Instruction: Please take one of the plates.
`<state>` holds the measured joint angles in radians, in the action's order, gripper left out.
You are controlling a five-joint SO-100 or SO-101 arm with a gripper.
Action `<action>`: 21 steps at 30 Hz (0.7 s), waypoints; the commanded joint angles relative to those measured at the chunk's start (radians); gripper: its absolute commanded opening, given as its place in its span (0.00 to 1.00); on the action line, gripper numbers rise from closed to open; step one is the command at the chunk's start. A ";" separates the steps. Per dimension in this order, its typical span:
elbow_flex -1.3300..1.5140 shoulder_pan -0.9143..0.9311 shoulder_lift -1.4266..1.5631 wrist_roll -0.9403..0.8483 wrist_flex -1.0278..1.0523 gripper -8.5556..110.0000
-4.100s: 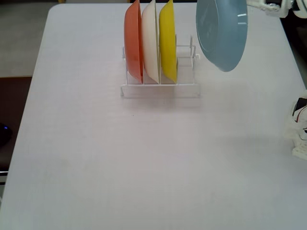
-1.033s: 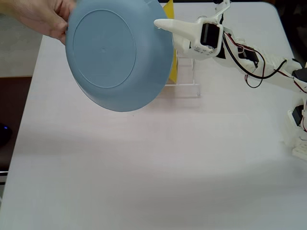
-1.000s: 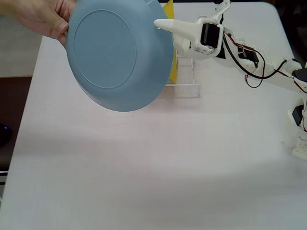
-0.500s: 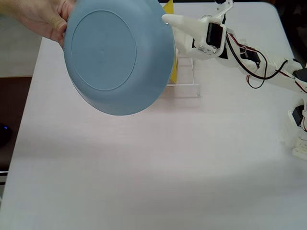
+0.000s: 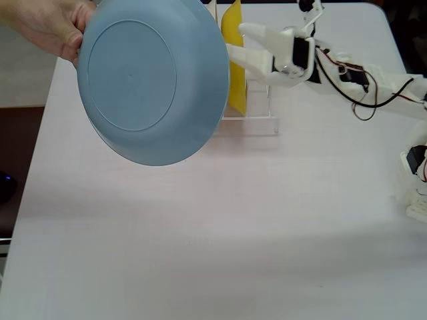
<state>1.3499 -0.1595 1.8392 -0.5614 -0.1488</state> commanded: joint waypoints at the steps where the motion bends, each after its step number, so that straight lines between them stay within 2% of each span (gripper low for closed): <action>1: 0.121 0.041 0.196 0.057 -0.020 0.34; 11: 0.448 0.153 0.449 0.287 0.103 0.32; 17: 0.598 0.163 0.583 0.304 0.130 0.31; 21: 0.706 0.167 0.690 0.387 0.195 0.31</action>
<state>2.0095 0.0015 2.4037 -0.2286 0.0153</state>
